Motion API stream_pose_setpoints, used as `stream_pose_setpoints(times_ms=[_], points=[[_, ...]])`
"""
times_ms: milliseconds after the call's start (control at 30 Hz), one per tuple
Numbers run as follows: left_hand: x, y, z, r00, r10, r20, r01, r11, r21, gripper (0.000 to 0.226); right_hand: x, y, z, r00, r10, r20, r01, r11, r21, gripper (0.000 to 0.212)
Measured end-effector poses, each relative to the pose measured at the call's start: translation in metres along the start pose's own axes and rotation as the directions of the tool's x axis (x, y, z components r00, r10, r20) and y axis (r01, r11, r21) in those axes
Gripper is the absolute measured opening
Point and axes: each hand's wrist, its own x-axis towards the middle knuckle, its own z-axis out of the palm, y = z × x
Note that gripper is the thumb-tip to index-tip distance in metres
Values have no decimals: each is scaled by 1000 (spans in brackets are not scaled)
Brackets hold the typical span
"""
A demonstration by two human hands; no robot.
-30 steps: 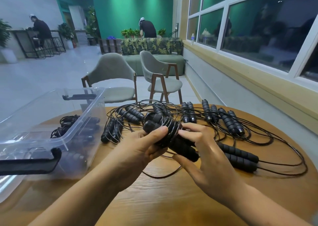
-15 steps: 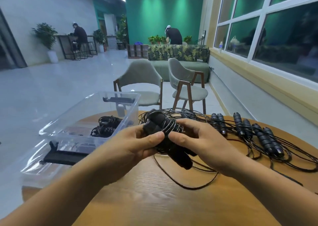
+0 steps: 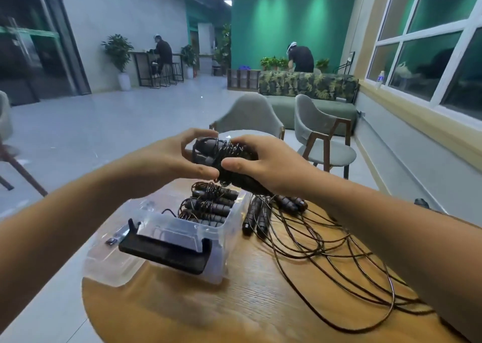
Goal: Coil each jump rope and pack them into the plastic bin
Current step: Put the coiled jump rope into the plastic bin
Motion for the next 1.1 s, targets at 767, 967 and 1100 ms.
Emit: stream_pose_setpoints(times_ms=[767,967,1100], points=[[138,-94,-42,897,-440,37,426,885,188,37,162,102,73,811,368,455,-217,911,-350,51],[154,-107,-41,931,-356,-79,336,754,565,43,168,104,83,782,405,473,-159,864,-477,41],[160,-108,-39,959,-271,-79,191,418,888,51,166,99,90,786,405,467,-65,806,-589,47]])
